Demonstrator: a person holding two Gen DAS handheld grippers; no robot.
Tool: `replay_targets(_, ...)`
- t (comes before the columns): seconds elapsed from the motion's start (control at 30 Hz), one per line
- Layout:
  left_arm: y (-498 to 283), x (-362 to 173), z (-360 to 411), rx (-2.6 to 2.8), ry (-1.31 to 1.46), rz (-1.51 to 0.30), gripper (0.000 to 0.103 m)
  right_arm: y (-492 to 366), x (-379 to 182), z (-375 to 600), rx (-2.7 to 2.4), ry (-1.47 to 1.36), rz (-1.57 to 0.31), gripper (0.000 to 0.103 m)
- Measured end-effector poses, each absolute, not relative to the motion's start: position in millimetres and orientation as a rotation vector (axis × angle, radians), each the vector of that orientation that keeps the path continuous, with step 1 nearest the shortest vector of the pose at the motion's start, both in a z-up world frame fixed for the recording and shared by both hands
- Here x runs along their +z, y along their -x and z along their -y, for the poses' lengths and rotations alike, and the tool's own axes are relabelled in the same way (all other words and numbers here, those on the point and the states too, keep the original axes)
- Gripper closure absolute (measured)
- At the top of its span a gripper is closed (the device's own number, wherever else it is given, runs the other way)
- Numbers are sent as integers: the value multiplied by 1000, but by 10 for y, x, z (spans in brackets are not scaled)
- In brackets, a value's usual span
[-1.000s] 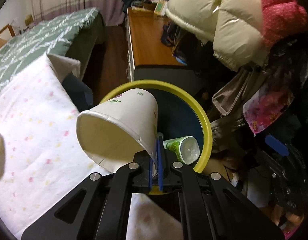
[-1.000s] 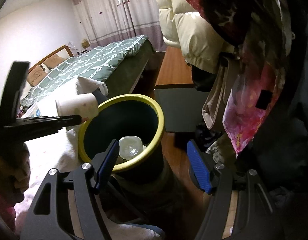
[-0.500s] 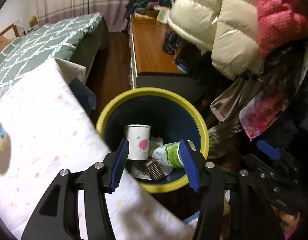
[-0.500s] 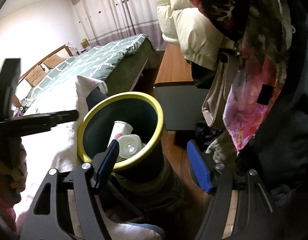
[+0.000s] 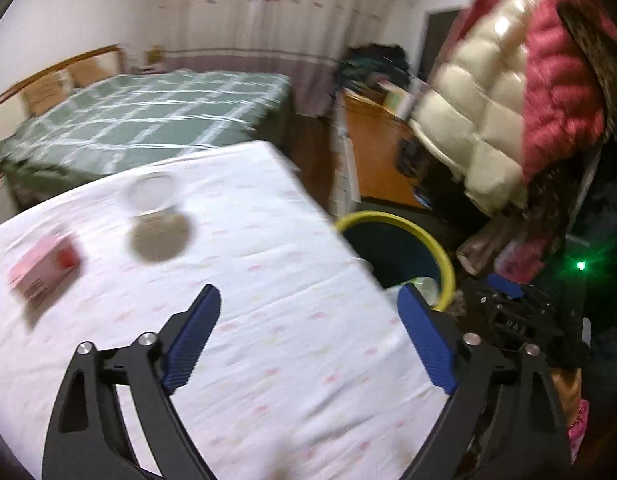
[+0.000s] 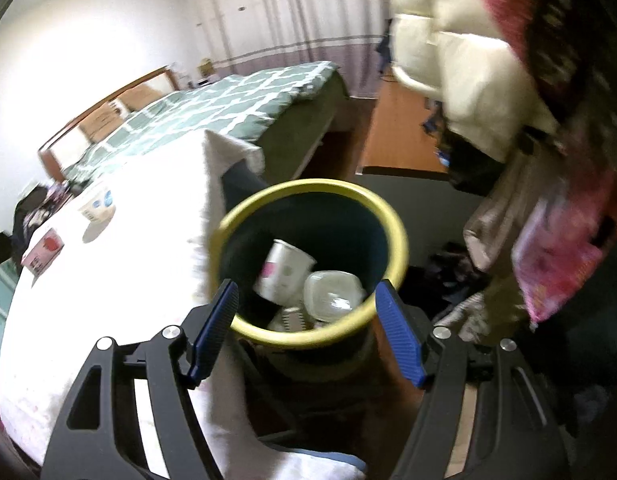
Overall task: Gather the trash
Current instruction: 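Move the right gripper to the small white yogurt cup and grasp it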
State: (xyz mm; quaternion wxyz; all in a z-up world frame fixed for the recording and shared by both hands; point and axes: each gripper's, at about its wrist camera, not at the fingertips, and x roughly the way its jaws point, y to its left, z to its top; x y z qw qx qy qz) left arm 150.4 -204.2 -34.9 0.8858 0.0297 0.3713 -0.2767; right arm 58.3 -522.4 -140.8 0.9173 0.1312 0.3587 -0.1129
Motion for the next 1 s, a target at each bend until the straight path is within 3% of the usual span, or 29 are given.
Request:
replay_targets(0.3, -1252, -254, 861, -326, 13, -709, 9, -1366, -1086, 4443, -38, -157, -742, 35)
replay_targets(0.77, -1274, -419, 243, -246, 92, -725, 8, -3053, -897, 3389, 147, -72, -869, 35)
replay_targets(0.93, -1319, -474, 79, -237, 124, -735, 8, -3578, -1077, 3224, 114, -62, -952, 43)
replay_targets(1.0, -1331, -495, 40, -234, 131, -740, 8, -3730, -1172, 3186, 99, -64, -985, 51)
